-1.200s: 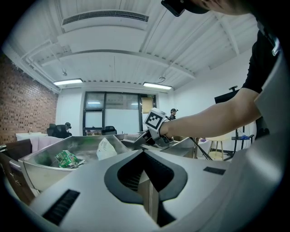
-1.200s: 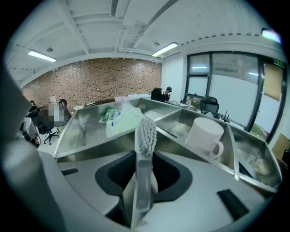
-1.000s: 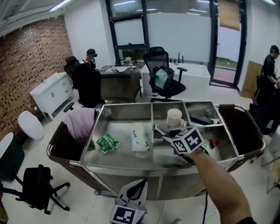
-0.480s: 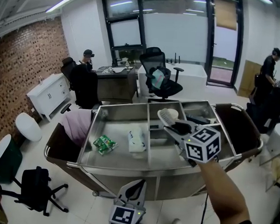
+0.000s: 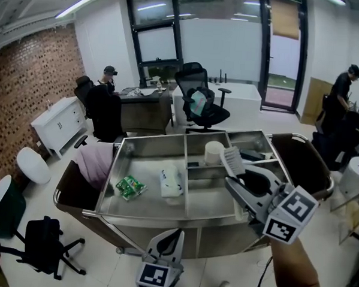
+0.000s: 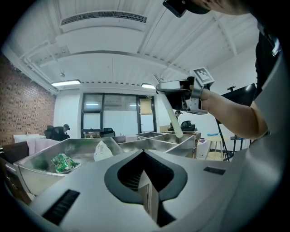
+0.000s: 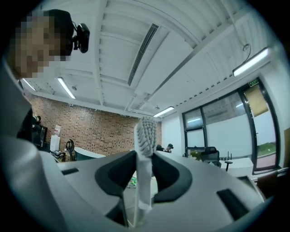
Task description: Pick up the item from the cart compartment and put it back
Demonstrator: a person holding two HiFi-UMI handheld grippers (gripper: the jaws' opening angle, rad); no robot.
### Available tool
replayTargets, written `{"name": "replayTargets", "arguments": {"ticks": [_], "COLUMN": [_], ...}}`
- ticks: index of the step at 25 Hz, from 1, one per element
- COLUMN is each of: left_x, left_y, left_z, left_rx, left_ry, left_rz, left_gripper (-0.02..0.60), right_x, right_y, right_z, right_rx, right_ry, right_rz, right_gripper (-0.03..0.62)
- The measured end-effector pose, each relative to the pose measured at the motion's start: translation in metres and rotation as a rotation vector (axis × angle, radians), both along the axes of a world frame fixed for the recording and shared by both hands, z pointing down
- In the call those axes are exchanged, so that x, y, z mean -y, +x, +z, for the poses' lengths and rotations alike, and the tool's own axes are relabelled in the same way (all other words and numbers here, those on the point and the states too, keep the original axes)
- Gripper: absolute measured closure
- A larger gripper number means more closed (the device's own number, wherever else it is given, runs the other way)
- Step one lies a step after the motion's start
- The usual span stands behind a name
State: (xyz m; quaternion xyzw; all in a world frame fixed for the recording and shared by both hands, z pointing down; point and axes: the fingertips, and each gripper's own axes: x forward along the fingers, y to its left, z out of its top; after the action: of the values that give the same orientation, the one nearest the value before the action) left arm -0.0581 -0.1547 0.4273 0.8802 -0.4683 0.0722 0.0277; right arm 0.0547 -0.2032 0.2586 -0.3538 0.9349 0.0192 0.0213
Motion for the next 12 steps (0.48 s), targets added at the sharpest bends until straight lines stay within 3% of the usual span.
{"name": "replayTargets", "arguments": {"ticks": [5, 12], "left_x": [0.001, 0.0], "left_y": [0.002, 0.005], "left_z": [-0.007, -0.015], "left_rx": [-0.003, -0.018], "left_ry": [0.013, 0.023], "left_rz": [0.011, 0.016], "left_gripper": [0.581, 0.581], "right_x": [-0.038, -0.072], "right_y": [0.018, 0.038], "right_z": [0.009, 0.054], "right_rx": [0.03, 0.056], "right_ry": [0.017, -0.067], "right_rz": [0.037, 0.089], "right_gripper": [0.465, 0.465]}}
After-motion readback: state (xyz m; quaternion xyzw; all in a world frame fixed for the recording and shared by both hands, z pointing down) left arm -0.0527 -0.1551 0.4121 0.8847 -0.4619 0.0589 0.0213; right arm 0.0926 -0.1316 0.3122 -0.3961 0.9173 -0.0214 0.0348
